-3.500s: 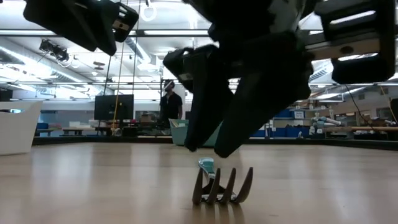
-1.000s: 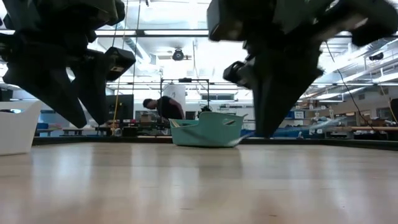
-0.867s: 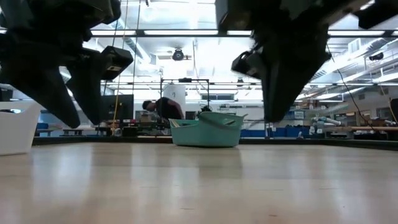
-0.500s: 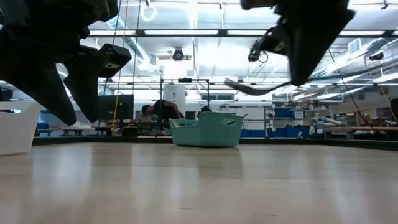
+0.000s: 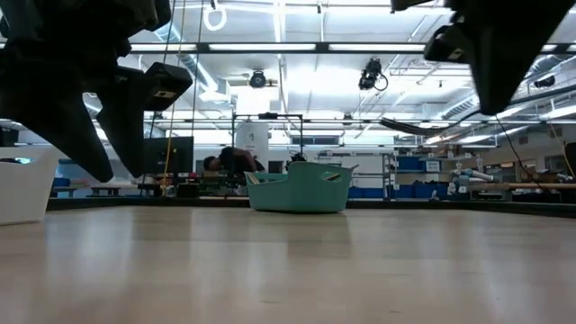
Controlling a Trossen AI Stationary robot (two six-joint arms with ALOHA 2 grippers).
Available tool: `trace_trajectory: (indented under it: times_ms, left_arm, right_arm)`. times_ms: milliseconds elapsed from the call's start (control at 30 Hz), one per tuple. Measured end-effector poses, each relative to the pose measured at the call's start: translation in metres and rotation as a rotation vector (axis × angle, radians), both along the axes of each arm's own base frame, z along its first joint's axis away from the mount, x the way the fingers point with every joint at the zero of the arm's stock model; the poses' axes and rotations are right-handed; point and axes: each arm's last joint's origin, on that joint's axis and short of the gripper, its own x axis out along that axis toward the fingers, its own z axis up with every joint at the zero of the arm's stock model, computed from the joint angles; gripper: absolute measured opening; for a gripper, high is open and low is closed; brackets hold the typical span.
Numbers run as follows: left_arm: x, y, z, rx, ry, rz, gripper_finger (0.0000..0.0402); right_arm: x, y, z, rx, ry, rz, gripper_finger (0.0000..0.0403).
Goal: Sort silverware by color (type)
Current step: Put the fork into the white bin
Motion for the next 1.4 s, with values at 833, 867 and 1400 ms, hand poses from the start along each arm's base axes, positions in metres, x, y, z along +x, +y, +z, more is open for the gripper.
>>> trace_trajectory:
  times_ms: [833,867,1400]
  left_arm:
    - [0.021,0.022,0.006,0.134,-0.117,-0.117,0.0116]
    - [0.022,0.022,0.006,0.136,-0.12,-0.118,0.0116]
    - [0.034,0.03,0.013,0.187,-0.221,-0.194,0.0116]
  right_arm:
    - [-0.068,0.055,0.006,-0.05,0.116,-0.385,0.0004]
    - [-0.071,0.057,0.006,-0.052,0.117,-0.399,0.0004]
    - [-0.116,0.089,0.006,-0.06,0.18,-0.6,0.0004]
